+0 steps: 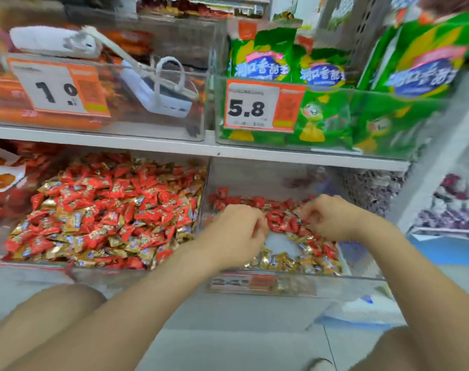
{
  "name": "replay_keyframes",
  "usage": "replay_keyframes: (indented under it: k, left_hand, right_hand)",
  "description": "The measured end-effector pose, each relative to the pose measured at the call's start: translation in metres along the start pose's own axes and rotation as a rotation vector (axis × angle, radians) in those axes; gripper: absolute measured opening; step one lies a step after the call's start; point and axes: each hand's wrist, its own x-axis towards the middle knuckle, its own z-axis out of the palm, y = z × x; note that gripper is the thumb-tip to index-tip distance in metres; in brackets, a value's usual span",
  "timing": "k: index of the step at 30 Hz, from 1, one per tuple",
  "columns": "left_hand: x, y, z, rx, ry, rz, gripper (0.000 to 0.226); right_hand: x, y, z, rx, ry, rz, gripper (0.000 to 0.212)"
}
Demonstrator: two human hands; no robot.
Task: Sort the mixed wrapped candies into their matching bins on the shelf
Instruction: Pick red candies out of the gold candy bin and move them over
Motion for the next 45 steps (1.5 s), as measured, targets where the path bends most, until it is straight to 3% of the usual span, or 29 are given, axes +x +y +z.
replay_keyframes:
  k: [2, 5, 9, 14, 19, 28, 31, 34, 37, 39, 41, 45]
  left_hand:
    - [0.015, -0.008, 0.019, 0.136, -0.117, -0.115, 0.023]
    - [0.032, -0.009, 0.039, 0.269, -0.282, -0.273, 0.049]
    - [0.050, -0.010, 0.049, 0.270, -0.414, -0.238, 0.086]
    - [0.064, -0.023, 0.062, 0.259, -0.373, -0.151, 0.059]
    - [0.067, -0.027, 0.063, 0.150, -0.345, -0.128, 0.034]
    - [0.074, -0.019, 0.058, 0.054, -0.329, -0.189, 0.032]
    - [0.073, -0.018, 0.060, 0.055, -0.338, -0.161, 0.040]
    - [0.074, -0.013, 0.061, 0.015, -0.276, -0.153, 0.026]
    - [0.078, -0.007, 0.060, -0.038, -0.253, -0.187, 0.011]
    - [0.079, -0.006, 0.062, -0.081, -0.285, -0.205, 0.024]
    - [0.079, -0.008, 0.067, -0.065, -0.312, -0.200, 0.047]
    - [0.081, -0.018, 0.076, 0.136, -0.388, -0.176, 0.039]
  right_hand:
    - [0.002, 0.016, 0.005, -0.041, -0.012, 0.026, 0.035]
    - [0.000, 0.033, 0.014, -0.040, -0.044, 0.063, 0.021]
    - [0.003, 0.037, 0.030, -0.028, -0.078, 0.080, 0.022]
    - [0.009, 0.039, 0.044, 0.027, -0.194, -0.005, 0.046]
    - [0.017, 0.031, 0.055, 0.144, -0.131, -0.116, 0.038]
    - [0.008, 0.025, 0.035, 0.428, -0.042, -0.125, 0.012]
    - [0.008, 0.024, 0.032, 0.491, -0.015, -0.047, 0.025]
    - [0.010, 0.025, 0.027, 0.461, 0.082, -0.005, 0.051]
    - [0.009, 0.024, 0.024, 0.459, 0.145, -0.022, 0.036]
    - [0.009, 0.021, 0.025, 0.462, 0.142, -0.020, 0.024]
    - [0.010, 0.017, 0.026, 0.445, 0.153, -0.004, 0.036]
    - [0.024, 0.015, 0.031, 0.392, 0.211, 0.001, 0.024]
